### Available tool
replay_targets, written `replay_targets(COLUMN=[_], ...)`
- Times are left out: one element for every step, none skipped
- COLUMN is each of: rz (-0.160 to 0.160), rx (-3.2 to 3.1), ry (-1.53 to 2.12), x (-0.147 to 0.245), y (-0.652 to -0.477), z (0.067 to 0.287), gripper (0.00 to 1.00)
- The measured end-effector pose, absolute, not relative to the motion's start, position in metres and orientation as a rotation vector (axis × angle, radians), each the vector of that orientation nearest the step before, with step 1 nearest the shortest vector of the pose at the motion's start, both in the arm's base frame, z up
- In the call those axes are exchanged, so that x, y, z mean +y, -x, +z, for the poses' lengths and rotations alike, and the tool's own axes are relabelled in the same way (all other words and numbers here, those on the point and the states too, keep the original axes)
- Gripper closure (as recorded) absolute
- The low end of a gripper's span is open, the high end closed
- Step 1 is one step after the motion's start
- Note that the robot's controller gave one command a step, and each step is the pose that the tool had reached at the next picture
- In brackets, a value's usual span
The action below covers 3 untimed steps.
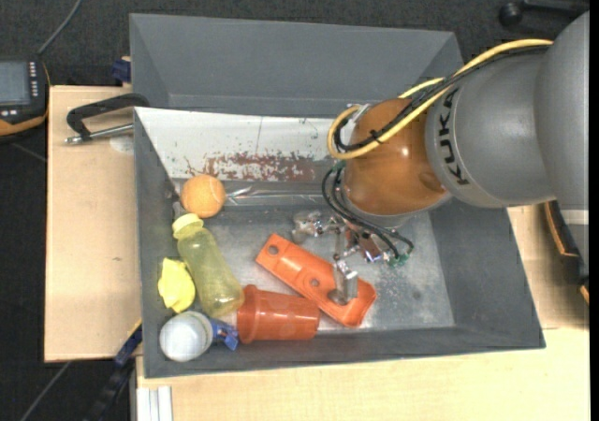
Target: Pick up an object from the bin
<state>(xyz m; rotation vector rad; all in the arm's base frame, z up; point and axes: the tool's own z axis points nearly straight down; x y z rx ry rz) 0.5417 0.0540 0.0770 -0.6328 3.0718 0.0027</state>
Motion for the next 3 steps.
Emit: replay_targets(rz=[0.003, 0.003, 0.004], rx=[3.011, 3.011, 3.007], ry=[0.874, 0.874, 0.872], x=[0.0701, 0.0701, 0.0758], y=[-0.4994, -0.4993, -0.5059], z=[0.0711, 0.0711, 0.071], gripper=[1.0, 1.0, 1.0])
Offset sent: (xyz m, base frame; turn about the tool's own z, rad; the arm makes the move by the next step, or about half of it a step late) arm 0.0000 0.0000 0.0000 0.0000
